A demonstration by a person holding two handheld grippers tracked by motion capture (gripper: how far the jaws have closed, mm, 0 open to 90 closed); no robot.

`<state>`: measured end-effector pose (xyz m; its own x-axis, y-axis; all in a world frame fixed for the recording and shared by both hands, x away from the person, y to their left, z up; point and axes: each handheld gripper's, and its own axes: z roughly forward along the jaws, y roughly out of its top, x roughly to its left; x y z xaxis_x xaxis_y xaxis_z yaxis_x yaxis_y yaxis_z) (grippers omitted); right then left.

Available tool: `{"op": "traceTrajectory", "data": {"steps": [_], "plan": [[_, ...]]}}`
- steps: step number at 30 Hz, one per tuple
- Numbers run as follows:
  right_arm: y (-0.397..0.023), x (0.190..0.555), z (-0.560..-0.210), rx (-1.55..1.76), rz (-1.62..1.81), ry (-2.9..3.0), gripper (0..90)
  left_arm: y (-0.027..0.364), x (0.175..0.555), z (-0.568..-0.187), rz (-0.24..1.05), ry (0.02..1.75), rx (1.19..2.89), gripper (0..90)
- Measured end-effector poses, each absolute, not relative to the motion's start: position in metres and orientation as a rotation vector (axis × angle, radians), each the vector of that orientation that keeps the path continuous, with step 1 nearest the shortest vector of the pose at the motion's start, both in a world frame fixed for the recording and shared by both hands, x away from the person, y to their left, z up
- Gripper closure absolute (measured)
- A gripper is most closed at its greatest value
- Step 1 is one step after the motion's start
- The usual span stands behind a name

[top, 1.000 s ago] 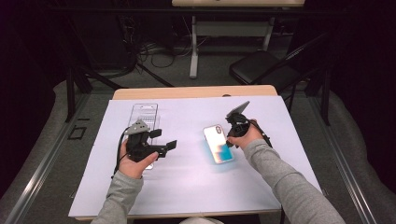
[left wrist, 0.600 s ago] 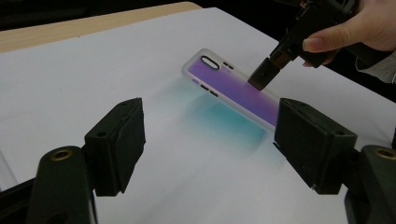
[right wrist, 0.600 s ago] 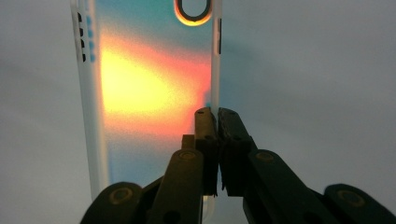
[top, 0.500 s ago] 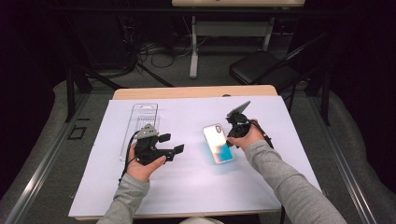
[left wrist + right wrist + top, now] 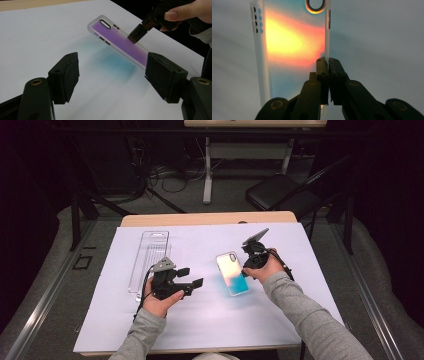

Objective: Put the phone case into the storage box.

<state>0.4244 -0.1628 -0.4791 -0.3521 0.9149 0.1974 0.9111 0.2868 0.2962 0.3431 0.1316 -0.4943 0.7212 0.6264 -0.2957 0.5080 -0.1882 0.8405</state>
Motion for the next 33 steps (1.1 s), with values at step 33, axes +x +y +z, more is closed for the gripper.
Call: {"op": "traceTrajectory", "data": {"steps": [33], "plan": [[-0.134,0.394,-0.467,1.577,0.704,2.573,87.5,0.122,0.344,-0.509,-0.075,0.929,1.822,33.1]]}}
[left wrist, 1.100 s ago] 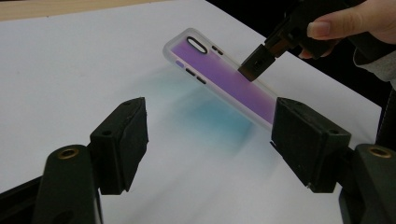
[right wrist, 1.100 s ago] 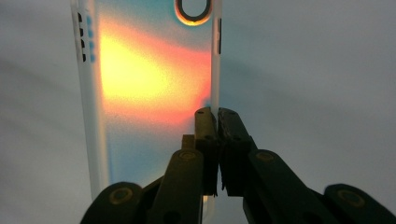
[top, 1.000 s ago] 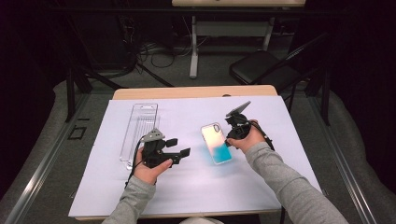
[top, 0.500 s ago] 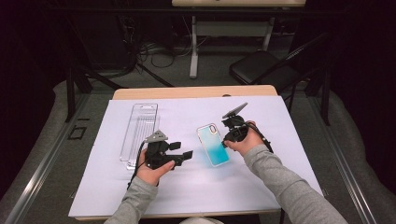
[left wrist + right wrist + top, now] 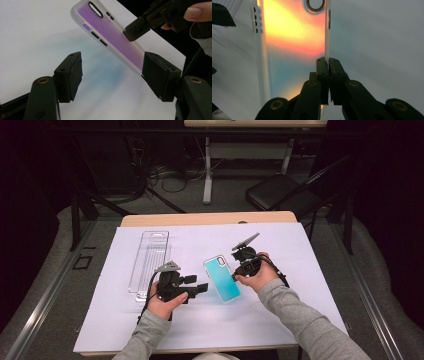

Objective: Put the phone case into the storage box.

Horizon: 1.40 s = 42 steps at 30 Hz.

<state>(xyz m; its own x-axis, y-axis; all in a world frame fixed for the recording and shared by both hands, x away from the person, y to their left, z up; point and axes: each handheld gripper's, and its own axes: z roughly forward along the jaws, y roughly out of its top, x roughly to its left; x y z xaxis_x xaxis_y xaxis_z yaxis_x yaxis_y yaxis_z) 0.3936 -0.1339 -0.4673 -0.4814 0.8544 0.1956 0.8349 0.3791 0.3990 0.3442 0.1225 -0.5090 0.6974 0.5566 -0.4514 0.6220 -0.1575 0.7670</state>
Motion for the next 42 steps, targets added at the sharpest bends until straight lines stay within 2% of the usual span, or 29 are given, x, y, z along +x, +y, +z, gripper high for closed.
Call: {"op": "traceTrajectory", "data": {"steps": [17,32,42], "plan": [[-0.116,0.380,-0.462,1.488,0.748,2.623,87.5,0.122,0.345,-0.515,-0.209,0.997,1.756,40.7],[-0.109,0.377,-0.461,1.464,0.751,2.654,87.5,0.122,0.345,-0.516,-0.216,1.006,1.760,46.3],[-0.104,0.374,-0.461,1.462,0.759,2.662,87.5,0.123,0.345,-0.518,-0.219,1.016,1.745,54.1]]}}
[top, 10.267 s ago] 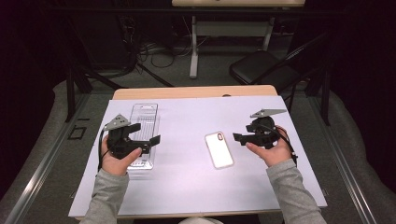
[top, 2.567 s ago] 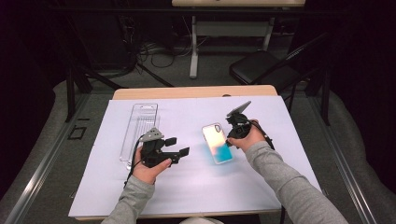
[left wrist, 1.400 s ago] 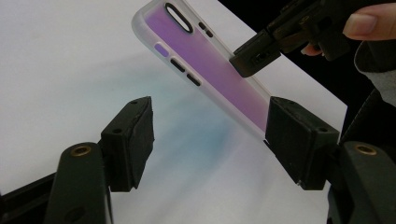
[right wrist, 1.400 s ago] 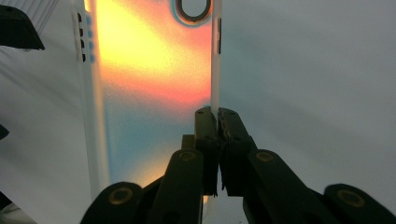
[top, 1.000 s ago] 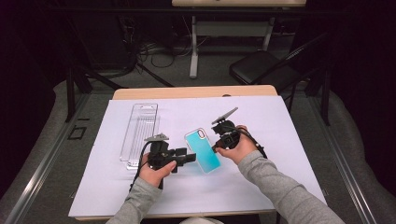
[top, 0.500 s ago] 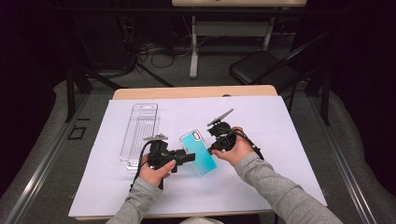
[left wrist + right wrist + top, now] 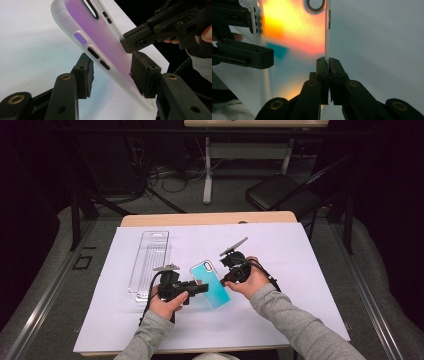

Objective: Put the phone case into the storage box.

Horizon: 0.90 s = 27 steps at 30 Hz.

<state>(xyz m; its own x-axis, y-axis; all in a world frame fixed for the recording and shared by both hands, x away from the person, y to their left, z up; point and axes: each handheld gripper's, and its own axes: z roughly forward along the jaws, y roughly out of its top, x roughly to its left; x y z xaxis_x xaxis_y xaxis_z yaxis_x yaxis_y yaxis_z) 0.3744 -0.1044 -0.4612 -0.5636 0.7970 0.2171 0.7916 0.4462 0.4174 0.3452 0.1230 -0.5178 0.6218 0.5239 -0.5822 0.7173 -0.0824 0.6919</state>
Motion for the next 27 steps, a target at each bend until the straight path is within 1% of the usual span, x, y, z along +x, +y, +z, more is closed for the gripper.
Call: {"op": "traceTrajectory", "data": {"steps": [9,27], "plan": [[-0.1022,0.3734,-0.4624,1.441,0.777,2.673,87.5,0.1249,0.3462,-0.5200,-0.255,1.026,1.722,60.2],[-0.1017,0.3728,-0.4631,1.439,0.779,2.681,87.5,0.1263,0.3468,-0.5217,-0.274,1.038,1.709,65.0]]}}
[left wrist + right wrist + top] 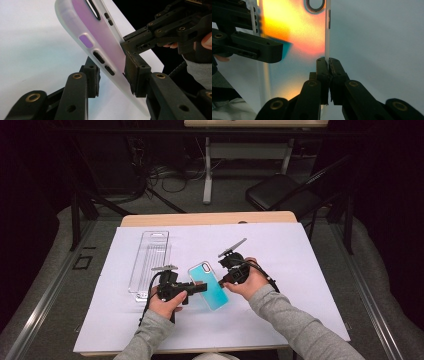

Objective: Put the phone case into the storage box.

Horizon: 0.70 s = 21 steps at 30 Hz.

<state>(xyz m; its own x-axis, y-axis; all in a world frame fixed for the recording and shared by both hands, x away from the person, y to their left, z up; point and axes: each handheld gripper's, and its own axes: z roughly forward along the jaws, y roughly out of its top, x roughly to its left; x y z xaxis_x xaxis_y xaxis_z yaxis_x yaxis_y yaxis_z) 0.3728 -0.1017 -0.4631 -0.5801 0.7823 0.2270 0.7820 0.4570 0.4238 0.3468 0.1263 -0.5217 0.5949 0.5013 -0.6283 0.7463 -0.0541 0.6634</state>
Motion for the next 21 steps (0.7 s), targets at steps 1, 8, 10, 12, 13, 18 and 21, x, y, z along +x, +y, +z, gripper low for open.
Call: {"op": "traceTrajectory", "data": {"steps": [1,8,10,12,13,18,21], "plan": [[-0.1011,0.3727,-0.4640,1.440,0.794,2.674,87.5,0.1263,0.3468,-0.5218,-0.275,1.040,1.708,65.0],[-0.1005,0.3717,-0.4620,1.445,0.771,2.686,87.5,0.1262,0.3468,-0.5224,-0.285,1.045,1.697,65.4],[-0.1005,0.3717,-0.4622,1.442,0.779,2.687,87.5,0.1260,0.3467,-0.5225,-0.286,1.045,1.697,65.2],[-0.0994,0.3712,-0.4629,1.440,0.803,2.682,87.5,0.1259,0.3468,-0.5229,-0.285,1.045,1.699,64.3],[-0.0994,0.3712,-0.4629,1.440,0.803,2.682,87.5,0.1259,0.3468,-0.5229,-0.285,1.045,1.699,64.3],[-0.0967,0.3704,-0.4626,1.430,0.799,2.697,87.5,0.1258,0.3470,-0.5236,-0.287,1.041,1.704,64.7],[-0.0957,0.3704,-0.4630,1.427,0.807,2.696,87.5,0.1256,0.3470,-0.5237,-0.289,1.040,1.706,65.4]]}}
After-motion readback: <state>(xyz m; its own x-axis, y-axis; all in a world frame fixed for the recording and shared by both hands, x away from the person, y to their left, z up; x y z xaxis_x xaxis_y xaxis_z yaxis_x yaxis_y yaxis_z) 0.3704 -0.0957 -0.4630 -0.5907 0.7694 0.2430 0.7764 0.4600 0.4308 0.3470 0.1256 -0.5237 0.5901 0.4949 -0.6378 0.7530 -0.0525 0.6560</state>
